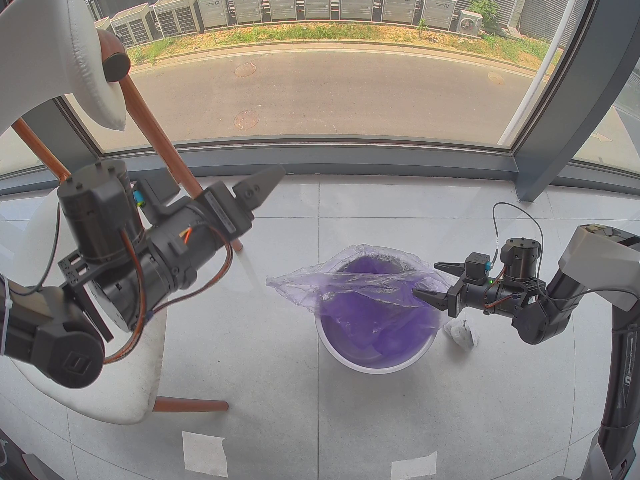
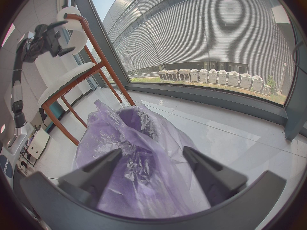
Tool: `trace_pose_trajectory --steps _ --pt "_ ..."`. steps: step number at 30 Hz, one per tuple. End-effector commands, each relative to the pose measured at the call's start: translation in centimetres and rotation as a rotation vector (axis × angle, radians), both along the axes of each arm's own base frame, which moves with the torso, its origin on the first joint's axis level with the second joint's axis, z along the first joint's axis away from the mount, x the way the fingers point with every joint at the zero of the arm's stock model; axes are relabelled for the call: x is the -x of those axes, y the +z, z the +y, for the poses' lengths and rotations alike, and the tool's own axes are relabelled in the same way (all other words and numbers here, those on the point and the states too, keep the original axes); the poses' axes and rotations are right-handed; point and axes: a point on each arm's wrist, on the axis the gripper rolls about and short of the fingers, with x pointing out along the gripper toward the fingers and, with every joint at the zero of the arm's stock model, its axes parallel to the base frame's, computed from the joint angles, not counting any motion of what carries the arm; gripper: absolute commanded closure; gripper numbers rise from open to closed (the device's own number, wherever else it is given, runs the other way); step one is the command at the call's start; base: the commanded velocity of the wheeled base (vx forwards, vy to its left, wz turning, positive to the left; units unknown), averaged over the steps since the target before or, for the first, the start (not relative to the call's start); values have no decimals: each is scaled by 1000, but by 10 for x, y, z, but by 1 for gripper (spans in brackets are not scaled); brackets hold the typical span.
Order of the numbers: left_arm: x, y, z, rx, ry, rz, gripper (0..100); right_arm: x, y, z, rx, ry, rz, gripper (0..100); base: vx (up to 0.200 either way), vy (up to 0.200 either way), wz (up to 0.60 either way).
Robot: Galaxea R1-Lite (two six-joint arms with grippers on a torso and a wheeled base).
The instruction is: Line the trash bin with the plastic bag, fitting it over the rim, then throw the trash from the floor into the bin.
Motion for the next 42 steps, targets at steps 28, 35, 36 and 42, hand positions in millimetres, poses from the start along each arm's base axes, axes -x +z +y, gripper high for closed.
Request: trace_pose_trajectory --steps 28,35,36,42 --pt "-83 -120 -56 -641 -490 -17 0 51 21 -1 17 31 -37 100 0 0 0" --pt "-113 -133 -68 -743 -493 -140 0 51 21 -1 17 31 -39 100 0 0 0" --pt "-113 -132 -69 -747 -496 -149 0 51 22 -1 16 31 -40 100 0 0 0" --pt "-117 -134 -75 -833 -545 -258 0 50 25 1 13 33 -51 100 0 0 0"
